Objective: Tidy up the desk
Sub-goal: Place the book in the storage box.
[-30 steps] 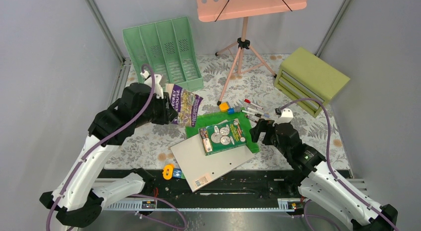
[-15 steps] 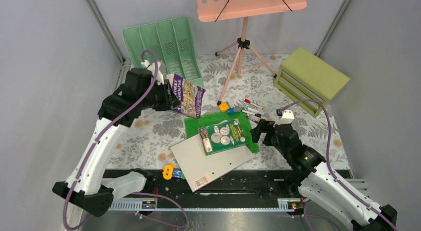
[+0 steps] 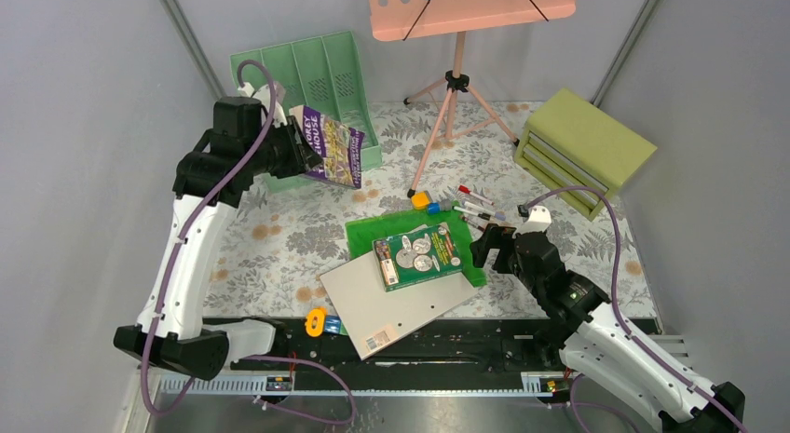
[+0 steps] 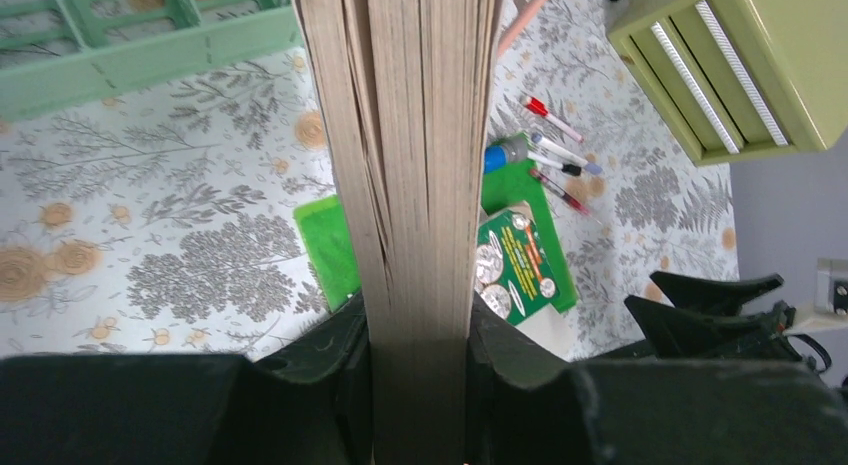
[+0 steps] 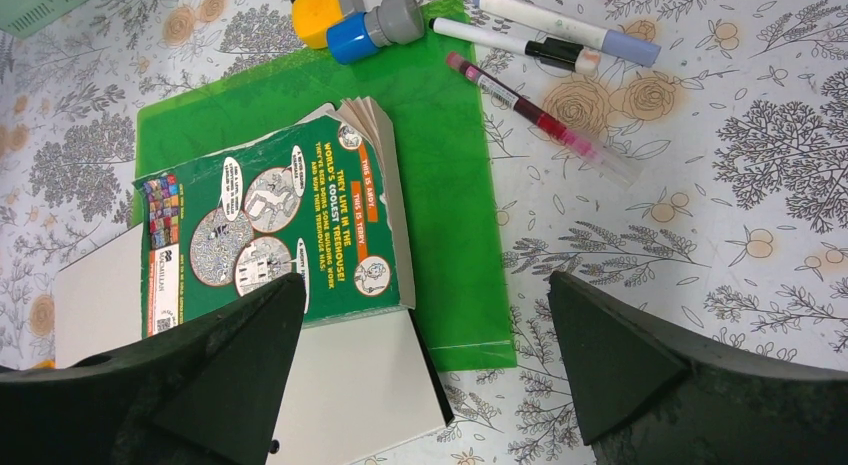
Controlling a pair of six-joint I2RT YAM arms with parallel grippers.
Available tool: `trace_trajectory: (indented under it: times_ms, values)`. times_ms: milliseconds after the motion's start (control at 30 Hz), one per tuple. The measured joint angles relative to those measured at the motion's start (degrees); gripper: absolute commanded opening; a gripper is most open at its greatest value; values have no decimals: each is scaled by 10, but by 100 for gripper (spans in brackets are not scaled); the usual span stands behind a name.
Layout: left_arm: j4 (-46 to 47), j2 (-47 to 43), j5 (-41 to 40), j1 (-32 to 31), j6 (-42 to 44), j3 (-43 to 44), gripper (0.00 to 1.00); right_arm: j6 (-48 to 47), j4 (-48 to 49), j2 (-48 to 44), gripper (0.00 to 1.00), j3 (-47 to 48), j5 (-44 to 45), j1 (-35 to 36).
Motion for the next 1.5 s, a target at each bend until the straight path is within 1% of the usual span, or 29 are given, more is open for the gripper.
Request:
trace_trajectory:
  times_ms: [233, 700, 867, 1067, 1300, 1333, 1500]
  values:
    - [-18, 46, -30, 28, 16, 56, 0, 0, 0, 1, 99, 0, 5, 0]
    - [-18, 110, -45, 106, 10, 113, 0, 7, 0, 3, 99, 0, 13, 0]
    - [-10, 123, -46, 131, -14, 118, 0, 9, 0, 7, 99, 0, 14, 0]
    - [18, 128, -50, 138, -63, 103, 0, 9, 0, 12, 99, 0, 14, 0]
    - [58, 128, -82, 151, -114, 97, 0, 13, -1, -2, 99, -2, 24, 0]
    - [73, 128, -89, 154, -132, 97, 0, 14, -1, -9, 99, -5, 25, 0]
    - [95, 128, -96, 157, -163, 96, 0, 15, -1, -10, 99, -5, 25, 0]
